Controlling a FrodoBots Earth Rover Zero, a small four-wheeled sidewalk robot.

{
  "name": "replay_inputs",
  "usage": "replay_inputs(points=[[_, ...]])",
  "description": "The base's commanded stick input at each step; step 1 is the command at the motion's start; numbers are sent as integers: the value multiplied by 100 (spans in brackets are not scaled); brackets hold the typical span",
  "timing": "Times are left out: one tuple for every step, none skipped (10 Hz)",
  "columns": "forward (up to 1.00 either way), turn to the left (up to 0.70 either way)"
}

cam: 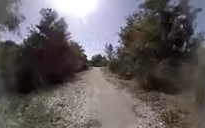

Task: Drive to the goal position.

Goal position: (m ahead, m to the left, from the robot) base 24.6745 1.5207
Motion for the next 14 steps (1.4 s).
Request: replay_inputs(points=[[70,0],[70,0],[70,0],[70,0],[70,0],[70,0],[70,0],[70,0],[70,0],[70,0],[70,0],[70,0],[70,0],[70,0]])
